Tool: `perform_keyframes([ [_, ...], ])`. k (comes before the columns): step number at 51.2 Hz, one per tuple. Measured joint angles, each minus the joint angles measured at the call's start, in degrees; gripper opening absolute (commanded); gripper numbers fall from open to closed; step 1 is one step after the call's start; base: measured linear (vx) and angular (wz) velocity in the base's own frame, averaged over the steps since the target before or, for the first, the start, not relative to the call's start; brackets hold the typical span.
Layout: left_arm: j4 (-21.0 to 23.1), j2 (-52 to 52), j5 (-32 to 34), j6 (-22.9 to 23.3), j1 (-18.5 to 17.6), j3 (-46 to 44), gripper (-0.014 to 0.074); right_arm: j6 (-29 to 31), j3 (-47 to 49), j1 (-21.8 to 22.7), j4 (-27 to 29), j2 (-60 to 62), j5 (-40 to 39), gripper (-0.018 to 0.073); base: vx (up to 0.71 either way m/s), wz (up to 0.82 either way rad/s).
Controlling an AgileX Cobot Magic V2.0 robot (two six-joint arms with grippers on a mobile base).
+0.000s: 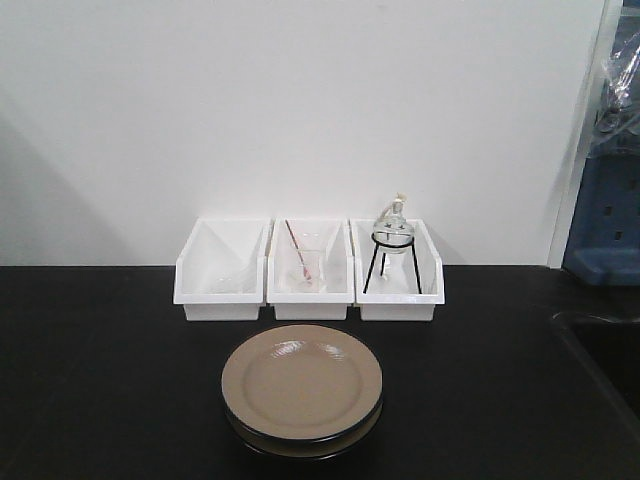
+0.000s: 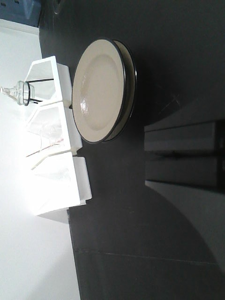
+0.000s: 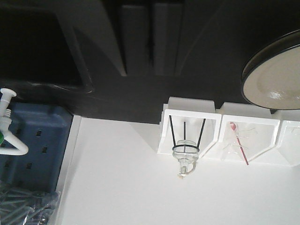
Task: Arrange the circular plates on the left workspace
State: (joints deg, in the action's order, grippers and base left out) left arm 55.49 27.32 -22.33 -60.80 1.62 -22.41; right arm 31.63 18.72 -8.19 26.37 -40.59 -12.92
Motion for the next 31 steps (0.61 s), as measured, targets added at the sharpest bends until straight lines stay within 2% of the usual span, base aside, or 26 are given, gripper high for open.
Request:
perform_keyframes([
  [10, -0.43, -0.15, 0.05, 0.0, 0.0, 0.0, 0.0, 0.0, 0.0, 0.0, 0.0, 0.0, 0.0, -0.0005, 0.0, 0.0],
  [14, -4.36, -1.7, -0.2, 0.21, 0.0, 0.0, 0.0, 0.0, 0.0, 0.0, 0.01, 0.0, 0.0, -0.0005, 0.0, 0.0],
  [17, -9.36, -3.66, -0.93, 1.89, 0.0, 0.0, 0.0, 0.0, 0.0, 0.0, 0.01, 0.0, 0.0, -0.0005, 0.0, 0.0],
  [20, -15.39, -5.87, -2.49, 5.91, 0.0, 0.0, 0.0, 0.0, 0.0, 0.0, 0.01, 0.0, 0.0, -0.0005, 0.0, 0.0],
  [23, -22.85, -8.35, -4.11, 11.8, 0.0, 0.32, 0.0, 0.0, 0.0, 0.0, 0.01, 0.0, 0.0, -0.0005, 0.0, 0.0],
  [27, -31.33, -11.38, -4.46, 21.29, 0.0, 2.25, 0.0, 0.0, 0.0, 0.0, 0.01, 0.0, 0.0, -0.0005, 0.0, 0.0],
  [31, -37.4, -15.68, -2.78, 30.96, 0.0, 5.96, 0.0, 0.0, 0.0, 0.0, 0.01, 0.0, 0.0, -0.0005, 0.0, 0.0],
])
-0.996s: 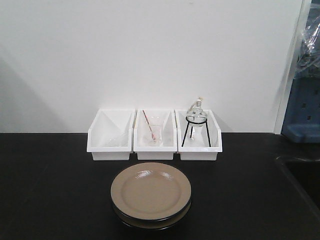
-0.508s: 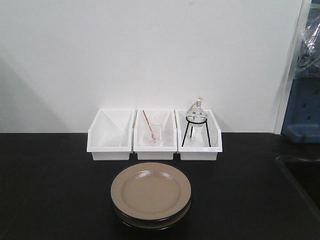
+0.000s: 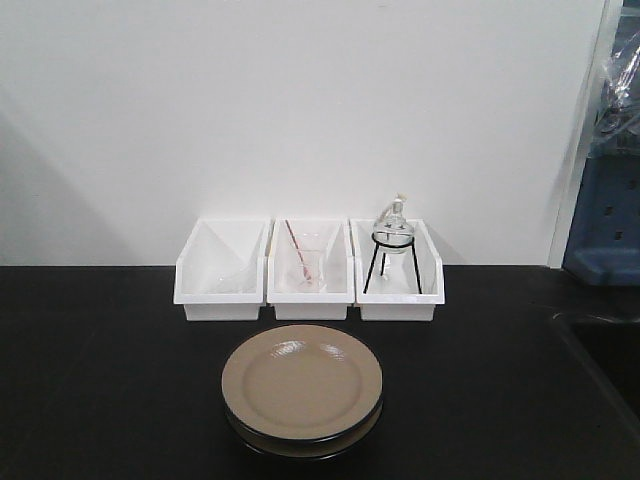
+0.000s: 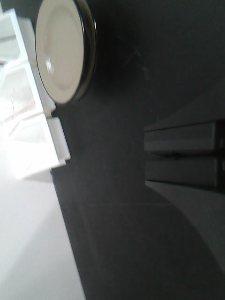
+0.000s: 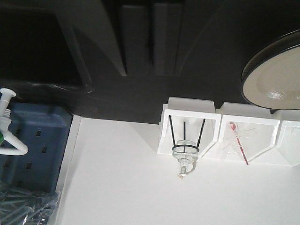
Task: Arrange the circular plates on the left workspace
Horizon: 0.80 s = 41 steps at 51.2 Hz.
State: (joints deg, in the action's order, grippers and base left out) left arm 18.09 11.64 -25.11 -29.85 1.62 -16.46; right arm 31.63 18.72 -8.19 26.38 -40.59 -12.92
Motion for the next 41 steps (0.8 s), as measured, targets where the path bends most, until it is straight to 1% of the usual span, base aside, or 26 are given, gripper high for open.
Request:
perform_keyframes([
  [5, -4.06, -5.51, 4.2, 7.18, 0.0, 6.66, 0.0, 0.0, 0.0, 0.0, 0.05, 0.0, 0.0, -0.0005, 0.0, 0.0],
  [10, -5.76, -10.62, 8.66, 11.32, 0.0, 13.34, 0.0, 0.0, 0.0, 0.0, 0.05, 0.0, 0.0, -0.0005, 0.0, 0.0],
  [13, -6.76, -11.8, 10.9, 13.73, -0.06, 16.49, 0.0, 0.0, 0.0, 0.0, 0.05, 0.0, 0.0, -0.0005, 0.0, 0.0],
  [15, -7.52, -11.93, 12.14, 15.48, -0.06, 17.51, 0.0, 0.0, 0.0, 0.0, 0.05, 0.0, 0.0, -0.0005, 0.0, 0.01],
  [20, -11.24, -12.28, 14.22, 19.94, -0.06, 18.03, 0.0, 0.0, 0.0, 0.0, 0.05, 0.0, 0.05, -0.0005, 0.0, 0.0],
  [23, -12.73, -12.28, 15.4, 21.25, -0.06, 18.03, 0.0, 0.0, 0.0, 0.0, 0.05, 0.0, 0.05, -0.0005, 0.0, 0.0],
  [28, -13.61, -12.28, 16.1, 22.49, -0.06, 18.03, 0.0, 0.0, 0.0, 0.0, 0.05, 0.0, 0.05, -0.0005, 0.0, 0.0],
  [41, -13.97, -12.28, 16.08, 22.95, -0.06, 18.03, 0.0, 0.0, 0.0, 0.0, 0.05, 0.0, 0.05, -0.0005, 0.0, 0.0],
])
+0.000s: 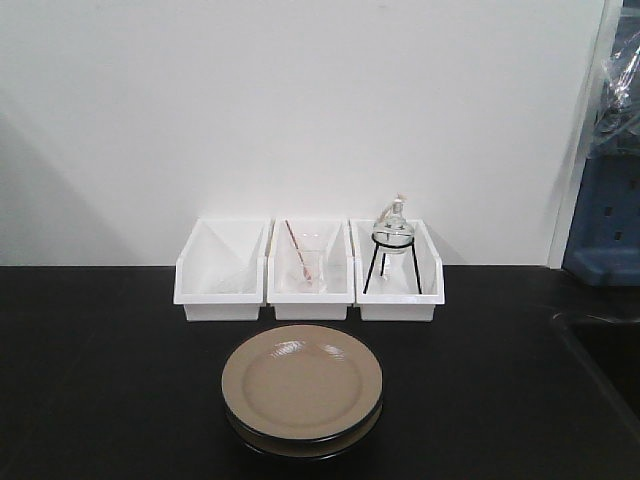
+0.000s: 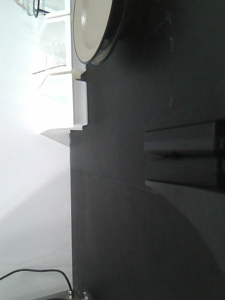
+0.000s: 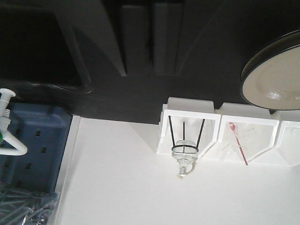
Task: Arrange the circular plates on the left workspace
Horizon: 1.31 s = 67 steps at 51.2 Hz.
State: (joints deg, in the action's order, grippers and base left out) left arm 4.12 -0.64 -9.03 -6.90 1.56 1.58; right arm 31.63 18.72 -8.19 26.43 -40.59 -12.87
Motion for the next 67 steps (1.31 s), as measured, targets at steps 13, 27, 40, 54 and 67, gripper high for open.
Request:
perform_keyframes([
  [13, -0.03, 0.0, 0.0, 0.0, 0.0, 0.0, 0.0, 0.0, 0.0, 0.0, 0.0, 0.0, 0.0, -0.0005, 0.0, 0.0],
  [27, -0.03, 0.0, 0.0, 0.0, 0.0, 0.0, 0.0, 0.0, 0.0, 0.0, 0.0, 0.0, 0.0, -0.0005, 0.0, 0.0],
  [40, -0.03, 0.0, 0.0, 0.0, 0.0, 0.0, 0.0, -9.72, -2.04, 0.0, -7.11, 2.59, 3.09, -0.0005, 0.0, 0.0],
  [54, -0.07, 0.0, 0.0, 0.05, 0.0, 0.0, 0.0, -35.06, -17.83, 0.0, -30.34, 23.13, 7.37, -0.0005, 0.0, 0.0],
  [67, -0.07, -0.05, 0.12, 0.05, 0.0, 0.0, 0.0, -35.95, -20.4, 0.05, -31.25, 40.69, 17.37, -0.0005, 0.0, 0.0],
])
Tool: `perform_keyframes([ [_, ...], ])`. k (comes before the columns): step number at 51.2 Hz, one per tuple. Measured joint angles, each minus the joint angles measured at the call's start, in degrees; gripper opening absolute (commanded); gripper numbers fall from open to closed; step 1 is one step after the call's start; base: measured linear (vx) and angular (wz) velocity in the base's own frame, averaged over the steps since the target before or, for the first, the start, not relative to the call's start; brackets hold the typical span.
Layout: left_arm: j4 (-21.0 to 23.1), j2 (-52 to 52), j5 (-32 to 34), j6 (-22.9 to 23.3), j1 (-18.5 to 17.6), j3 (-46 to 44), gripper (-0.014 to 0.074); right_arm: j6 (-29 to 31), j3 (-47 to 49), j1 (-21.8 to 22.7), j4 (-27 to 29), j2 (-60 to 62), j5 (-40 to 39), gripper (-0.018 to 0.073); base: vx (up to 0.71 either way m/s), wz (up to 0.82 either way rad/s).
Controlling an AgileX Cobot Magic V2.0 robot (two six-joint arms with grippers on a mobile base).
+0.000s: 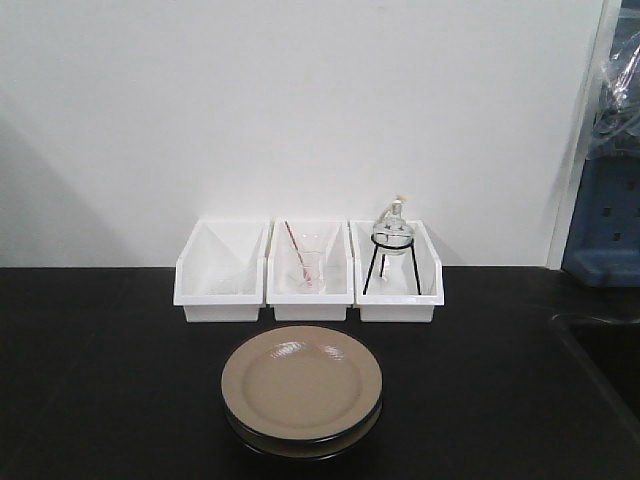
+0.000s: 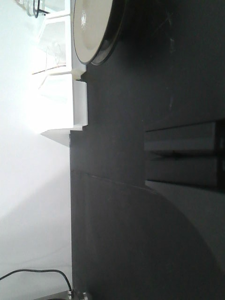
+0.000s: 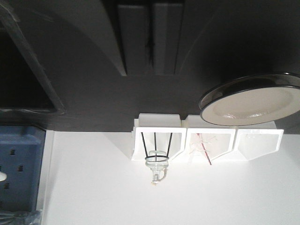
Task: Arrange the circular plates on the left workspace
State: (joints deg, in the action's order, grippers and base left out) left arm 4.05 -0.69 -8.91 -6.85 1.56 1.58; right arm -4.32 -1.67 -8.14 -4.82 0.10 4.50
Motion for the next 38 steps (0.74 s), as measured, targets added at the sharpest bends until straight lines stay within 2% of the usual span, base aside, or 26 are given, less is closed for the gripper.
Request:
perform_keyframes([
  [38, 0.0, 0.0, -0.11, 0.0, 0.0, 0.0, 0.0, 1.05, 0.0, 0.0, -0.05, 0.44, 2.02, -0.0005, 0.0, 0.0],
])
